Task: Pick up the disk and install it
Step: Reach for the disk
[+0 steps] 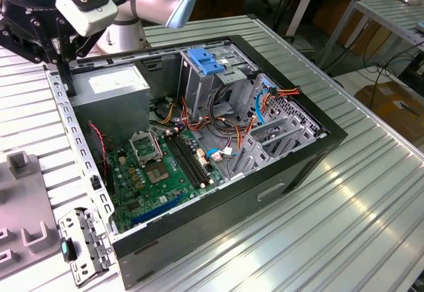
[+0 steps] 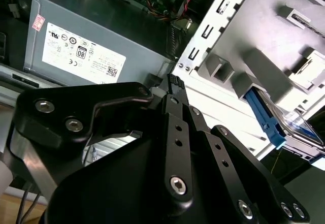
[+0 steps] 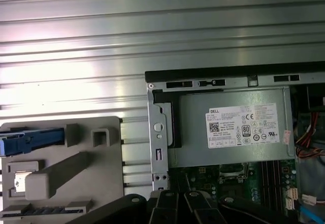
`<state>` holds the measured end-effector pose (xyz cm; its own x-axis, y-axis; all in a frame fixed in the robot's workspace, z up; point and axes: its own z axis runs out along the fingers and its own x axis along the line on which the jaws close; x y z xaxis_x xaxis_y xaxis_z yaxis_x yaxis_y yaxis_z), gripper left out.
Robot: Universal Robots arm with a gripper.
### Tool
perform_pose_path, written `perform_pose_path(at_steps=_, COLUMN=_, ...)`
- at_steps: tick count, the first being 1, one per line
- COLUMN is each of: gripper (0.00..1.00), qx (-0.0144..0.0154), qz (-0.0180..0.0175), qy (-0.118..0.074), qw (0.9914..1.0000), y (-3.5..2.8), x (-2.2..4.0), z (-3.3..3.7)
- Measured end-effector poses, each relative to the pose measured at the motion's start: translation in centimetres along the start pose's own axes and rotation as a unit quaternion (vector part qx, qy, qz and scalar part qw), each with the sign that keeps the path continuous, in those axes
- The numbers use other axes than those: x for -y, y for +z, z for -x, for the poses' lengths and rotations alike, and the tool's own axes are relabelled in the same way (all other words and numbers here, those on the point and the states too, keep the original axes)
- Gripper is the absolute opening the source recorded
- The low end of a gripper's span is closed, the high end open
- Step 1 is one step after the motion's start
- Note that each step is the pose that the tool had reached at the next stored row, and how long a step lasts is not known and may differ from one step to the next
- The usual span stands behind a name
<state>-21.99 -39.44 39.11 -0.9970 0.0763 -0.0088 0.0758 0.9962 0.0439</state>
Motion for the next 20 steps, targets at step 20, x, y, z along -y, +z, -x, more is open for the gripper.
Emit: perform_pose_path(at_steps=20, gripper=0.11, qx=-0.0006, qz=0.0001, qy=0.000, qw=1.00000, y=0.10, x=-0.55, z=-4.57)
